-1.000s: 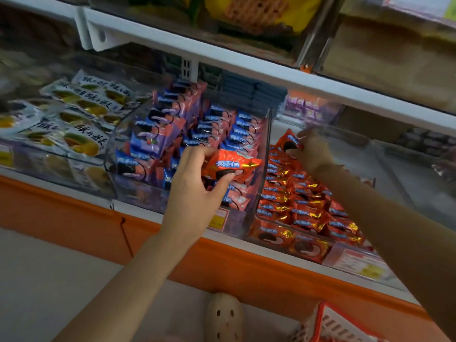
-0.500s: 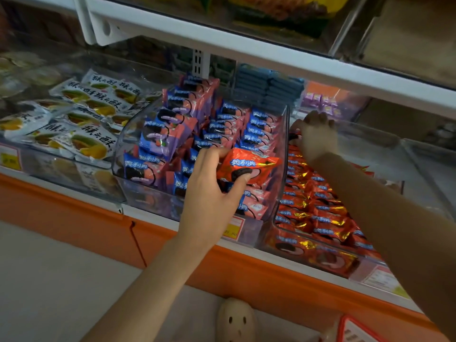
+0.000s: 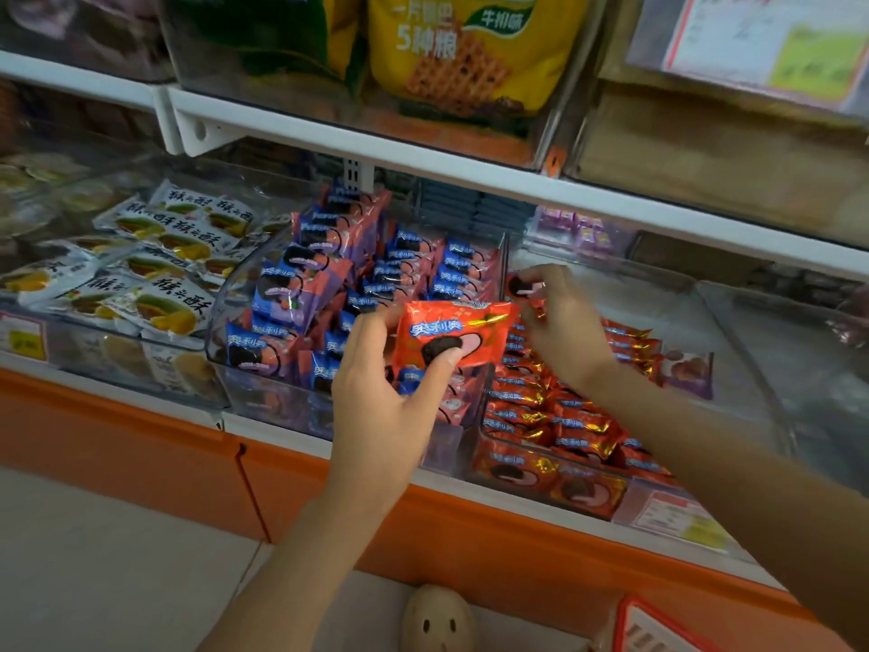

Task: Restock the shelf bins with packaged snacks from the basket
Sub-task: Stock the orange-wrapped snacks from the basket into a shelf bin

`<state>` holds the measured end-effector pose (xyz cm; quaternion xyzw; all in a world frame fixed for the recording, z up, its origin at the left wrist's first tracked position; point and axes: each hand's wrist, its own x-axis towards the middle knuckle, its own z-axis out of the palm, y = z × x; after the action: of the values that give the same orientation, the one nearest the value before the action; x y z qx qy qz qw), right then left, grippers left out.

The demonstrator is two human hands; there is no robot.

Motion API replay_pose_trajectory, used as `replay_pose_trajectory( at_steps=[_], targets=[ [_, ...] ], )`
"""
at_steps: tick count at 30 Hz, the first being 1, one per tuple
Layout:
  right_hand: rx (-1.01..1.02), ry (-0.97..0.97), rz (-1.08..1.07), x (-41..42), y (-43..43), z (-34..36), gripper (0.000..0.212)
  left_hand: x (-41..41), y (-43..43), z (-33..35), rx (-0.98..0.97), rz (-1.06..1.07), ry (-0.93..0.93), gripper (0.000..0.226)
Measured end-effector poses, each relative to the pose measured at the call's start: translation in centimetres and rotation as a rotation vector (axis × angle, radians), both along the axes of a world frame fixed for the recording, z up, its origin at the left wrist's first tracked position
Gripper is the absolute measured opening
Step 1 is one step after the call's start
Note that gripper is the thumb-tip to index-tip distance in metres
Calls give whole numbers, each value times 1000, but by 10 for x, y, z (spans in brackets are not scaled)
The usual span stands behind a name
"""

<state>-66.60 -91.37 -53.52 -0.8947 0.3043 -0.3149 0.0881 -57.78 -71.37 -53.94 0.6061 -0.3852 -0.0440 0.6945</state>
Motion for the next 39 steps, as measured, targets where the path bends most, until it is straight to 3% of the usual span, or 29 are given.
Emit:
replay_pose_trajectory(
  at_steps=[3, 5, 7, 9, 13, 16, 21, 25, 32, 39],
  targets=[
    [152, -202, 128, -20, 44, 17, 14, -14, 3, -2, -2, -13, 12, 38],
    [378, -299, 236, -36, 75, 33, 20, -22, 2, -2, 20, -37, 28, 39],
    [604, -308, 350, -51, 99, 44, 30, -31, 1, 0, 38, -78, 77, 39],
    [697, -260, 406, -63, 105, 44, 32, -37, 0, 3, 79, -103, 78, 37],
    [611, -154, 312, -75, 89, 45, 35, -38, -8, 5, 183, -149, -46, 38],
    [654, -122, 273, -82, 79, 46, 29, -35, -21, 1, 229, -172, -154, 36],
    [708, -291, 70, -79, 33, 28, 19, -15, -44, -22, 306, -7, -637, 42],
    [584, -288, -114, -64, -14, 6, 20, -5, -50, -39, 318, 64, -855, 39],
    [386, -123, -223, -19, -46, -10, 31, -2, -50, -44, 293, 66, -924, 40],
    [279, -48, -149, 8, -67, -17, 25, -2, -49, -43, 299, 74, -925, 40]
  ],
)
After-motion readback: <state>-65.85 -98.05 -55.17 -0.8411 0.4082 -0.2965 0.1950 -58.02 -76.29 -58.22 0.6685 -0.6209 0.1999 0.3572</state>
